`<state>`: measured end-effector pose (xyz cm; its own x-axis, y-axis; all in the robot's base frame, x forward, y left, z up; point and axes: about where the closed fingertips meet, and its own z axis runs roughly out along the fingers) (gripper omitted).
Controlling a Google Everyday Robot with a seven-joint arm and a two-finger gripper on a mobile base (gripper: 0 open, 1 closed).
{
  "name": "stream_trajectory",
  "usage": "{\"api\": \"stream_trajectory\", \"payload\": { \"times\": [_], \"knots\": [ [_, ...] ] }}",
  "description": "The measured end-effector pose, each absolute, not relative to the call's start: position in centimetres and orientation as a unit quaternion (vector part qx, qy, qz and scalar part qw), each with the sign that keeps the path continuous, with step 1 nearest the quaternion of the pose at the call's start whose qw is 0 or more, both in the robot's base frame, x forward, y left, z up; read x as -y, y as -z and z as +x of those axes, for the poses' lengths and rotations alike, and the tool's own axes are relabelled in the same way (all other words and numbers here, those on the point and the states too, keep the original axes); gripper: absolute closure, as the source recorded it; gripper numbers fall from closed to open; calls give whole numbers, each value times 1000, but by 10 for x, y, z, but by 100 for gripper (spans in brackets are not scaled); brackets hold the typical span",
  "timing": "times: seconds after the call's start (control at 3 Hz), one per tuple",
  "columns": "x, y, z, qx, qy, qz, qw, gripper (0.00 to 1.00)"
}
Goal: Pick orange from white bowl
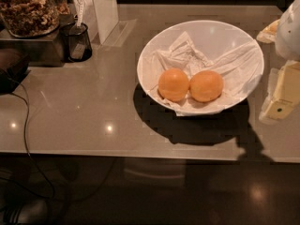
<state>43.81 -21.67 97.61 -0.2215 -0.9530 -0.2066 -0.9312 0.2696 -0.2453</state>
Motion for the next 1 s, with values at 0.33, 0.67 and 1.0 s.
{"api": "stream_trajectory", "payload": {
  "times": [0.33, 0.67, 1.0],
  "knots": [
    [217, -976, 438, -781, 34, -603, 159, 0],
    [198, -977, 460, -767, -14, -607, 207, 0],
    [175, -978, 486, -748, -73, -610, 251, 0]
  ]
}}
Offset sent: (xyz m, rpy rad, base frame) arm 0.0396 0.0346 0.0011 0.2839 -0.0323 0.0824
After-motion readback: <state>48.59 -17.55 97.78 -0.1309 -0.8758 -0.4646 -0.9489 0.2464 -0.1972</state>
